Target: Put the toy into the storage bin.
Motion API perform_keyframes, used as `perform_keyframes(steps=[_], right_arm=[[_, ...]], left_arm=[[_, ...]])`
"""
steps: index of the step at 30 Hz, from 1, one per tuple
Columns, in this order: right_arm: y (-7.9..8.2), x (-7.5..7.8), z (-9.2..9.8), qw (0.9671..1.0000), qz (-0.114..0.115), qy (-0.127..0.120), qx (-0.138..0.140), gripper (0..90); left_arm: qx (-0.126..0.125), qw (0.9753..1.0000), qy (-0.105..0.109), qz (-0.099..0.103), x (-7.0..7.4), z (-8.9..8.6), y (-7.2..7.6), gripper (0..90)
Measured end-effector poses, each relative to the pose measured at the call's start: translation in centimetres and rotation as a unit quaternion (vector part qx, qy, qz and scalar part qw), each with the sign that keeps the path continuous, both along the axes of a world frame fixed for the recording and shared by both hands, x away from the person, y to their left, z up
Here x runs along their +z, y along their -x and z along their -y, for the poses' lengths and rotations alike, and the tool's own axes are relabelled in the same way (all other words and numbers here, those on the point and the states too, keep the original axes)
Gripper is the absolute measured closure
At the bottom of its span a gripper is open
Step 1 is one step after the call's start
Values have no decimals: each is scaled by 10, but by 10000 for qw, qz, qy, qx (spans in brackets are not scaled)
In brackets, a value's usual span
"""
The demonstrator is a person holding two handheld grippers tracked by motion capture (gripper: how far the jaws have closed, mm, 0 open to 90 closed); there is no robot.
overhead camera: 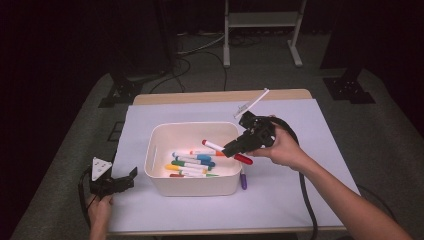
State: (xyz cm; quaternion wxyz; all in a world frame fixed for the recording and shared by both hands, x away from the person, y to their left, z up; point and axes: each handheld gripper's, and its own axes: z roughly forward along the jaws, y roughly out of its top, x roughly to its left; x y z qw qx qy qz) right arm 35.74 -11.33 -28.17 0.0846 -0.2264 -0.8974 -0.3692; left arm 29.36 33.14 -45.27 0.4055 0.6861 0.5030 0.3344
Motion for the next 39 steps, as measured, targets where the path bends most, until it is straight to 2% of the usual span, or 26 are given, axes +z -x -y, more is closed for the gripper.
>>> perform_keyframes(steps=[11, 18, 33, 36, 39], right_arm=[[-6, -6, -28, 9995, -62, 35, 324, 756], [-11, -14, -48, 9986, -121, 165, 495, 756], [-16, -45, -99, 9930, -176, 765, 879, 750], [-16, -51, -105, 9914, -224, 893, 929, 668], [-14, -49, -102, 9920, -124, 894, 883, 617]], left_arm=[[6, 10000, 23, 7, 0, 0, 0, 0], [-4, 10000, 16, 2, 0, 0, 0, 0], [-20, 10000, 25, 29, 0, -1, 0, 0], [-22, 10000, 33, 27, 0, -1, 0, 0], [-33, 10000, 54, 39, 0, -1, 0, 0]])
